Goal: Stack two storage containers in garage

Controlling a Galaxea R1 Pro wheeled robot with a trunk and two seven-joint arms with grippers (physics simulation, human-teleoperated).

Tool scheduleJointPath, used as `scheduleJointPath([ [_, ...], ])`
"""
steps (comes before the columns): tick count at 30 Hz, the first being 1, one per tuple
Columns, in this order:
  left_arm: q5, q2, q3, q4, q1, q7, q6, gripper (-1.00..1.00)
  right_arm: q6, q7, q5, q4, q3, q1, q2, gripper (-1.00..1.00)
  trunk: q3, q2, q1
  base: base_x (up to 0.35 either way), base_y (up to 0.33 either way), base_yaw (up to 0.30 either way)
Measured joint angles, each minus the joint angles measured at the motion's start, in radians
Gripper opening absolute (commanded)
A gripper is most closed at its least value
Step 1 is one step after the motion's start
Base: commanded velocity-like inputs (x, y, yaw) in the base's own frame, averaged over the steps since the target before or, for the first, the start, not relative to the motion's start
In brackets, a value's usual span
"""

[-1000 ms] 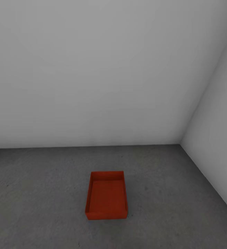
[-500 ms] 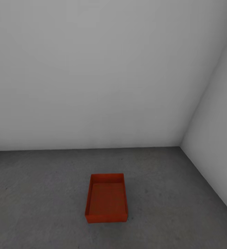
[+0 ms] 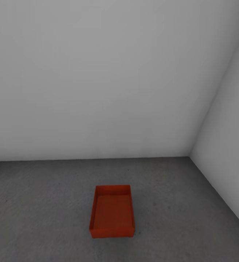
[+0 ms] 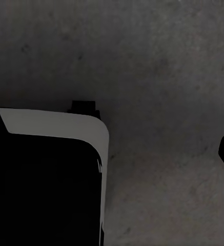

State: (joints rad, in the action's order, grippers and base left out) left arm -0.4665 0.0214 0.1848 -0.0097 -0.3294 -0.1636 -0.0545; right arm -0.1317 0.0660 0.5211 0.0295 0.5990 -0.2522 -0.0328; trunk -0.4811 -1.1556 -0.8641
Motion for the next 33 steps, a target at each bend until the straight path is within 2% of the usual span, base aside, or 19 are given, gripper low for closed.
scheduleJointPath([
  [27,0.000,0.000,0.000,0.000,0.000,0.000,0.000,1.00,0.000,0.000,0.001,0.000,0.000,0.000,0.001,1.00,0.043,0.000,0.000,0.000,0.000,0.000],
  [30,-0.005,-0.022,-0.004,-0.002,0.000,0.001,0.000,1.00,0.000,0.000,0.002,0.000,0.000,0.000,0.002,1.00,0.048,0.000,0.000,0.000,0.000,0.000],
  [33,-0.007,-0.068,-0.002,-0.001,0.000,0.001,-0.001,1.00,0.000,0.000,0.002,0.000,0.000,0.000,0.001,1.00,0.053,0.000,0.000,0.000,0.000,0.000],
])
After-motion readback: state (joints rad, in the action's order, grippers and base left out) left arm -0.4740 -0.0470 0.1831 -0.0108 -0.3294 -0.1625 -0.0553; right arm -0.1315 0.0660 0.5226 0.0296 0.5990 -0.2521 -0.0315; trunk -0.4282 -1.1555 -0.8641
